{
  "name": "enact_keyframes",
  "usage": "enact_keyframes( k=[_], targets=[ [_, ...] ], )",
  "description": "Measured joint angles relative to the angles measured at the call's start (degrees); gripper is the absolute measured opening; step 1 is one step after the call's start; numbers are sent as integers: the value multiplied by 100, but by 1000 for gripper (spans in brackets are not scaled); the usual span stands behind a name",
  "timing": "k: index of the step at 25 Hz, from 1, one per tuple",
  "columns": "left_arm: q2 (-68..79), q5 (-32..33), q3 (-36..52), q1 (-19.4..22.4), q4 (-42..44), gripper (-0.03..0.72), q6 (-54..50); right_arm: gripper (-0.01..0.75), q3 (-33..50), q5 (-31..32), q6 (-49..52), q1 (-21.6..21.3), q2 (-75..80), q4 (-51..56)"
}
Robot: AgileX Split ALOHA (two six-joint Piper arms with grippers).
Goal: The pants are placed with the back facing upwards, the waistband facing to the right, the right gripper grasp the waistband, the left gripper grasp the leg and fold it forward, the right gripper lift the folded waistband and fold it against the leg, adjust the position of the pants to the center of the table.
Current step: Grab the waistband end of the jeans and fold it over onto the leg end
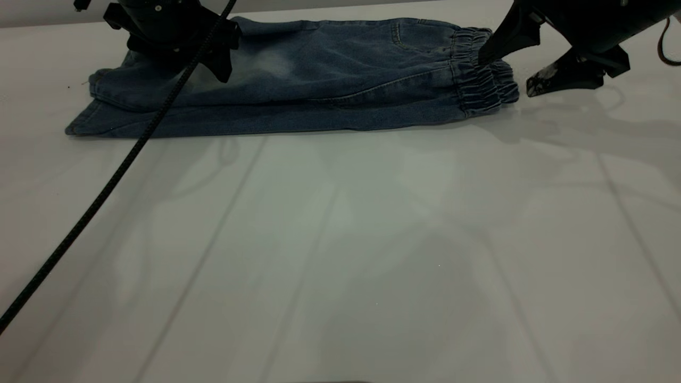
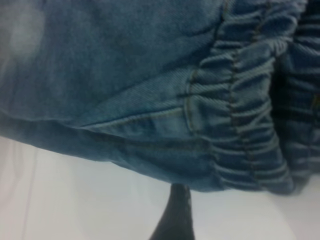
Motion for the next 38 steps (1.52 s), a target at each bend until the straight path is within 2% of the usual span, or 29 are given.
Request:
enact_keyframes(
  k=[7,15,19,21,23,27,28,30,38],
  targets=[
    [0,23,-98,-114,-12,529,11,601,0,21,-57,-12,436,405],
    [0,17,-104,-262,-12,529,18,591,-20,563,-1622,-12,829,2346],
    [0,17,-106,-309,-15,529,18,580,-136,799,-2054,-12,1023,2674],
    [0,14,-106,-329,-22,529,18,535,-188,841,-2084,-12,1086,2729],
    [0,6,-106,-333,-29,529,18,443,-188,772,-2089,-12,1113,2742],
    [0,4,-106,-340,-29,529,18,127,-290,627,-2089,-12,1186,2696],
    [6,-9,-106,-340,-29,529,18,82,-323,627,-2089,-12,1186,2684],
    [27,-41,-106,-340,-29,529,18,57,-443,683,-2089,-12,1186,2633],
    [325,-510,-106,-386,-163,529,12,55,-716,777,-1530,-12,677,1597]
  ],
)
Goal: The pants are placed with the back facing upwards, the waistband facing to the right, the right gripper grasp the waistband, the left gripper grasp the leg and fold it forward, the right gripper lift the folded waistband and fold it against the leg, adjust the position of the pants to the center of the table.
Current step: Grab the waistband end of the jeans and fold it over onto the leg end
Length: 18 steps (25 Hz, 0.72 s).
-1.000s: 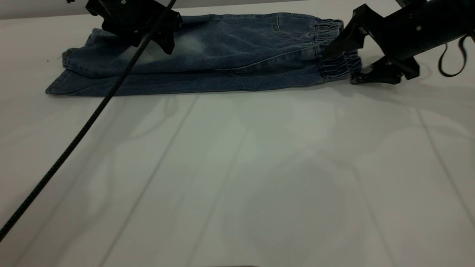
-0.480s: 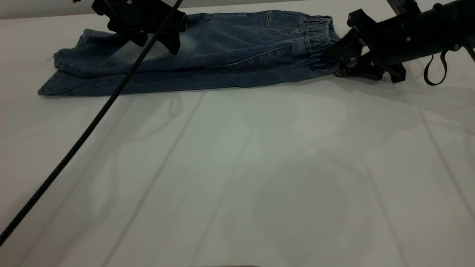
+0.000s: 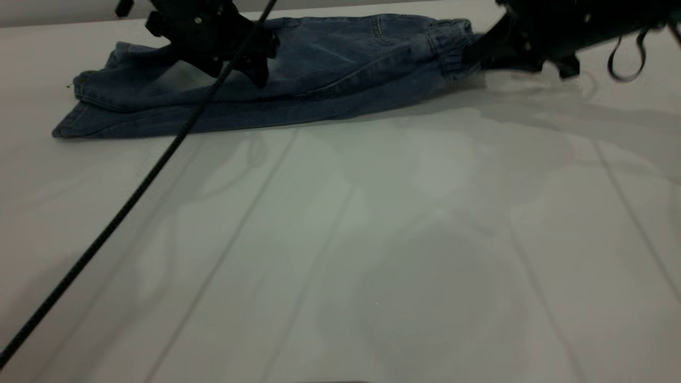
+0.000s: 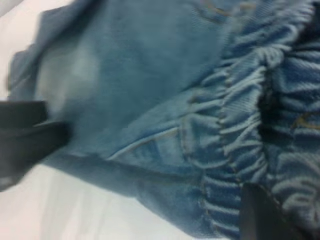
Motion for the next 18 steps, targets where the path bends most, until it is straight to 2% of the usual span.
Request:
enact_keyframes(
  k=[8,12,15,18],
  targets=[
    [320,-382,-32,-256,-176,529,-11,55,-7,301,352,10,-1134,-629],
    [303,-296,-92,-464,-228,529,7,55,-7,419,447,10,-1481,-853],
    [140,455,-388,-429,-64,529,47,54,-7,512,559,10,-1583,-967],
    [-43,1355,-867,-162,72,529,47,54,-7,644,581,10,-1681,-1030]
  ],
)
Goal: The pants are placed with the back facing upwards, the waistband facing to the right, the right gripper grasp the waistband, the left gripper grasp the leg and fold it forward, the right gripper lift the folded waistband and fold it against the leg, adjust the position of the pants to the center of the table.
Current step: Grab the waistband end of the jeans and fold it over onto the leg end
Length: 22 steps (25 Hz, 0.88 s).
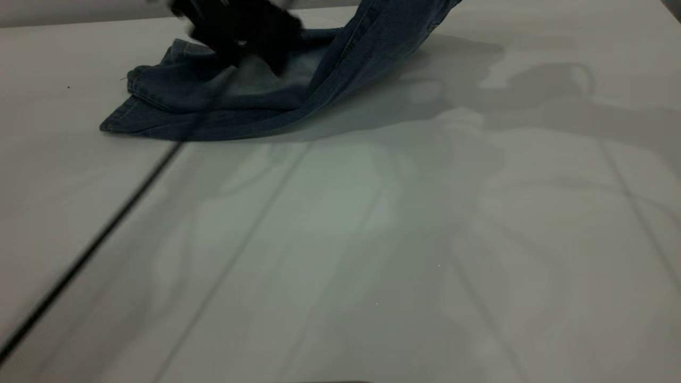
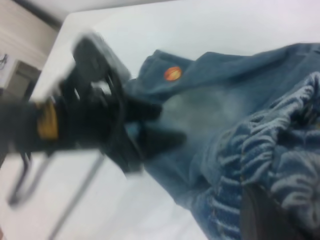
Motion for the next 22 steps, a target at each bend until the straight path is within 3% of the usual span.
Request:
enact_keyframes(
  k=[3,9,22],
  targets=[
    [-75,472,-272,365,45,529,-6,54,0,68,0,0,-145,-36],
    [73,643,-287,862,70,529,-16,54,-84,78,0,167,-256,-121],
    [732,601,-324,653,-176,529,-22,54,-585,-304,98,1213,-262,-325]
  ],
)
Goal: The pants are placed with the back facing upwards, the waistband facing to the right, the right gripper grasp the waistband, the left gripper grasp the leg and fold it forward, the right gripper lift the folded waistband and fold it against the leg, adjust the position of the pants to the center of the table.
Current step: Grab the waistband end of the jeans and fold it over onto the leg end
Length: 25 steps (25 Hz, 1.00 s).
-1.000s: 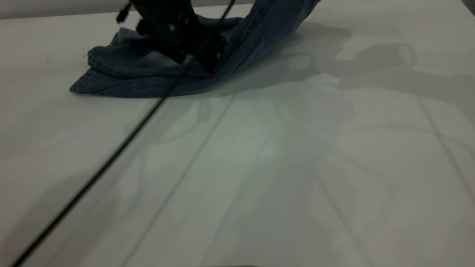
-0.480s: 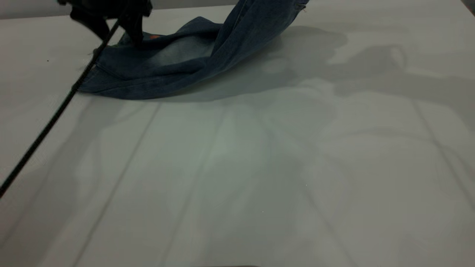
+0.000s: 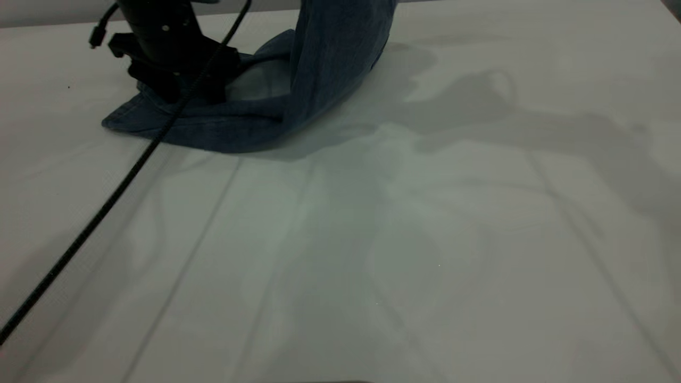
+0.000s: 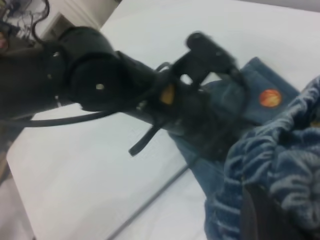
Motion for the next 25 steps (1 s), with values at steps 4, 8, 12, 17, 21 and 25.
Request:
enact_keyframes(
  k=[4,8,12,17,21,25],
  targets=[
    [13,-61,-11,-345,-71,529,0,54,0,-215,-6,237,0,-35],
    [15,-78,-18,-690,-63,529,0,54,0,-315,-6,269,0,-49],
    [-36,322,-228,-680,195,529,0,54,0,-381,-10,269,0,-62],
    [-366,1098,-805,-293,822,529,-27,54,0,-493,-17,329,0,-62],
    [-574,1530,-1255,53,949,529,-178,54,-4,-520,-117,503,63,-55],
    [-617,1912,-1641,151,955,529,-245,54,-4,-659,-394,812,471,177]
  ],
)
